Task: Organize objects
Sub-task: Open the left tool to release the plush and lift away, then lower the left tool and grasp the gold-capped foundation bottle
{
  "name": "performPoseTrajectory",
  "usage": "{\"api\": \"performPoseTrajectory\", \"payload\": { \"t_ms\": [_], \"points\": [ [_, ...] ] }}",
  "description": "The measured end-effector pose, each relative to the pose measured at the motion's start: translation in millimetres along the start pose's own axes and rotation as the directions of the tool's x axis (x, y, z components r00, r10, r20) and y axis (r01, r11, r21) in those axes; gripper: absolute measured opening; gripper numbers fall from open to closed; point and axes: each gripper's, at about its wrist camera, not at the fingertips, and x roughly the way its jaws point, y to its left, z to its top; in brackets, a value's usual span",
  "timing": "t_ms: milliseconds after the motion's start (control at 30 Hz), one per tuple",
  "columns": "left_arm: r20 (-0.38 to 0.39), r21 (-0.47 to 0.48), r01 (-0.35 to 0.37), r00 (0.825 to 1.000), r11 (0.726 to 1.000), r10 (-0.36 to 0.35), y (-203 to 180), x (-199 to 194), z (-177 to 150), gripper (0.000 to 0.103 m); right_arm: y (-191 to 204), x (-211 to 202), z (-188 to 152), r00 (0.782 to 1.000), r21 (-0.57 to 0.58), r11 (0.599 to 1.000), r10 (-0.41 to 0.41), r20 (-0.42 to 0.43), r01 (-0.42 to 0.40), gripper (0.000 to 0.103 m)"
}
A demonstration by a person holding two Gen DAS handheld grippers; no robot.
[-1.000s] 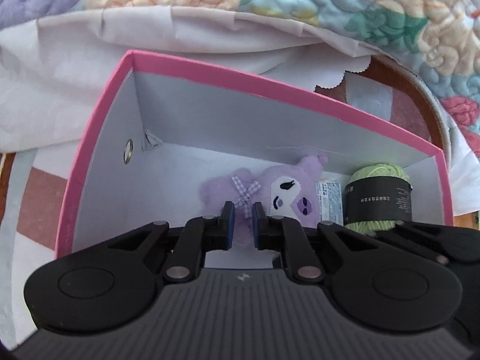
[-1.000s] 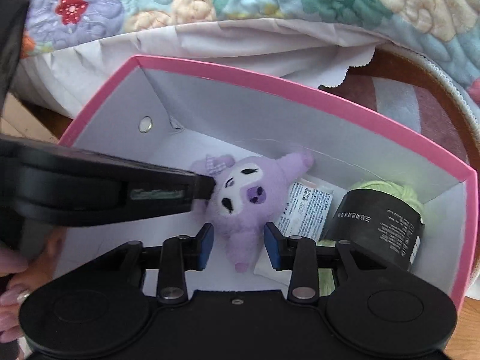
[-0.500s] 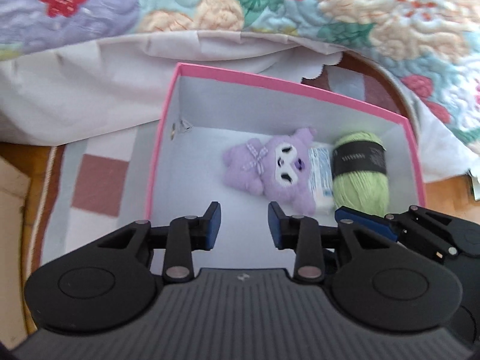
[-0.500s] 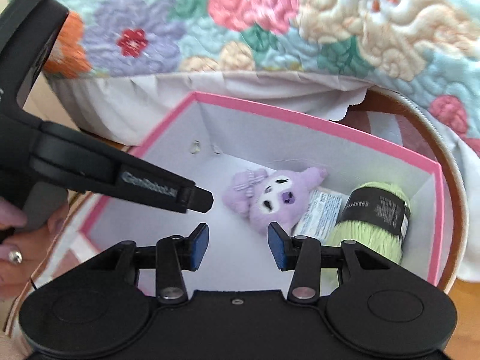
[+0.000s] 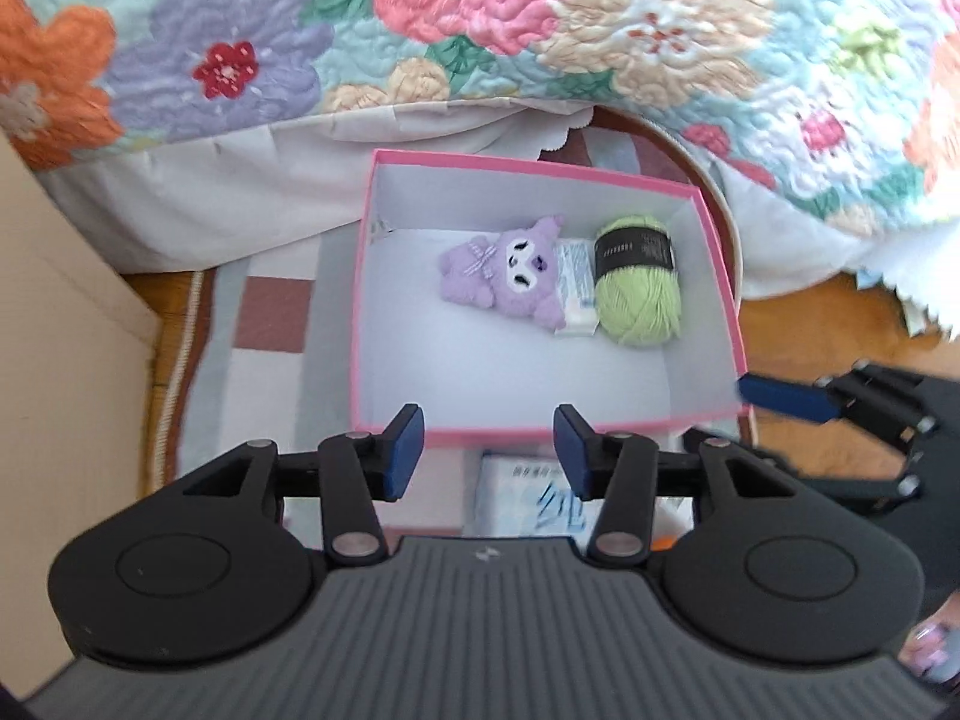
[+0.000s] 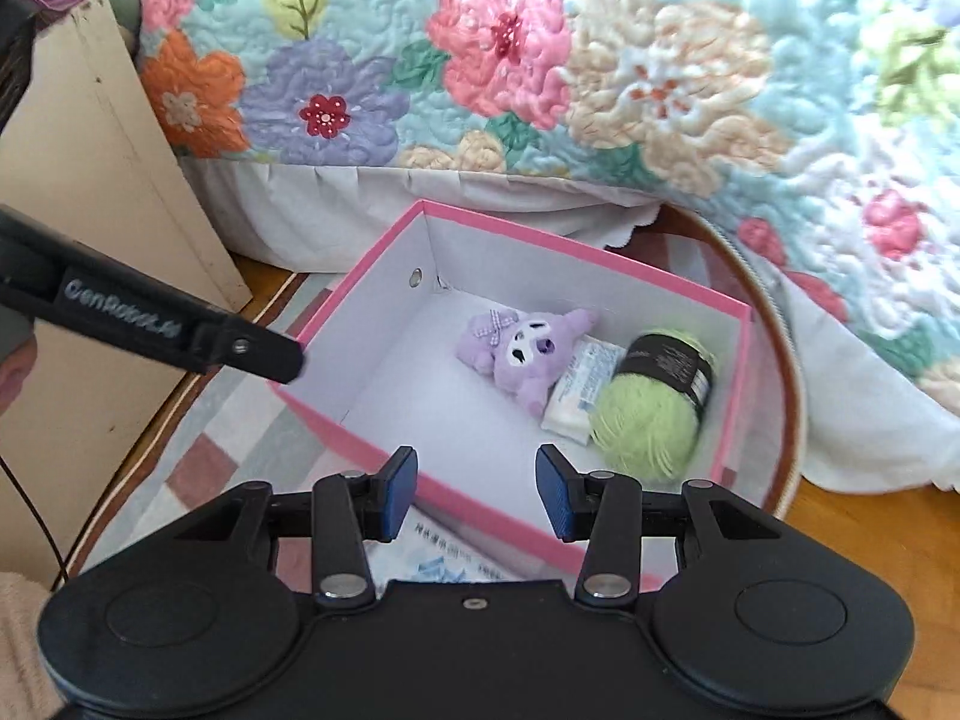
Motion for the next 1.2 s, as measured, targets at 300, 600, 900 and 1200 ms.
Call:
{"api": "performPoseTrajectory", "payload": {
  "t_ms": [300, 600, 900, 1200],
  "points": [
    [0.038, 0.112, -0.032, 0.999, 0.993, 0.028, -27.0, -65.1, -40.0, 0.056, 4.4, -68.9, -14.9, 0.998, 0.025, 0.999, 0.044, -0.038, -0.043, 0.054],
    [0.024, 0.175, 0.061, 0.998, 0.983, -0.066, -52.1, -110.2, -84.5, 0.065, 20.1, -134.0, -38.8, 0.998, -0.033, 0.997, 0.063, -0.015, -0.064, 0.061],
    [0.061, 0.251, 0.057, 0.995, 0.966, -0.074, -86.7, -130.0, -128.4, 0.074, 34.0, -162.6, -83.5, 0.997, -0.110, 0.992, 0.067, -0.026, -0.070, 0.073],
    [-0.006, 0.266, 0.068, 0.998, 0.962, -0.069, -95.6, -93.0, -154.6, 0.083, 23.3, -144.0, -142.5, 0.986, -0.049, 0.987, 0.146, -0.076, -0.150, 0.079]
  ]
}}
